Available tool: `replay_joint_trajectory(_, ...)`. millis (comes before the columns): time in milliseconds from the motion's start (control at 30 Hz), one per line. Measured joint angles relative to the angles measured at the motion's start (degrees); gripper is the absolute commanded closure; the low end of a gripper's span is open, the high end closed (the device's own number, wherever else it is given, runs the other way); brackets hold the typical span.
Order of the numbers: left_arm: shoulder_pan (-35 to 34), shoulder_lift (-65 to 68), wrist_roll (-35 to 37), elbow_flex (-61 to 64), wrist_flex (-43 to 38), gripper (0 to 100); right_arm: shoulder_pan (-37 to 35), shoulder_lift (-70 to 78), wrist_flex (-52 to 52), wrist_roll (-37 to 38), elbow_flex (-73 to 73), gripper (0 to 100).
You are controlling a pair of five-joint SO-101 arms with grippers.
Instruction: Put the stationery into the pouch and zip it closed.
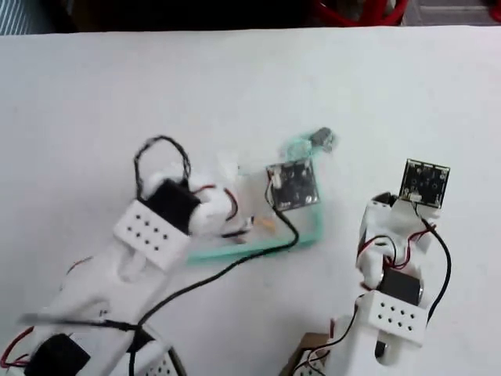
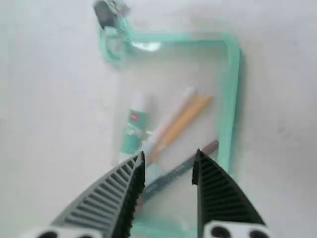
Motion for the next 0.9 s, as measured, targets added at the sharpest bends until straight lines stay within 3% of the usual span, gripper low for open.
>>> replay_joint_trajectory(167, 2.8, 0.0, 0.0, 20.7, -9.9, 98, 0.0, 0.0, -0.8, 0.0, 1.1, 97.9)
replay_joint_trajectory(367, 3.6, 0.1, 0.8, 24.4, -10.5, 98, 0.4, 0.0, -2.3, 0.0, 1.7, 98.0)
replay_joint_trajectory(633, 3.6, 12.8, 2.3, 23.1, -10.5, 98, 1.1, -0.5, -2.3, 0.0, 1.7, 97.9)
replay_joint_trajectory(767, 2.0, 23.8, 2.2, 15.4, -8.0, 98, 1.1, -0.5, -2.3, 0.0, 1.7, 97.9)
replay_joint_trajectory(900, -1.6, 33.7, -2.3, 5.6, -3.2, 98, 1.1, -0.5, -2.3, 0.0, 1.7, 97.8)
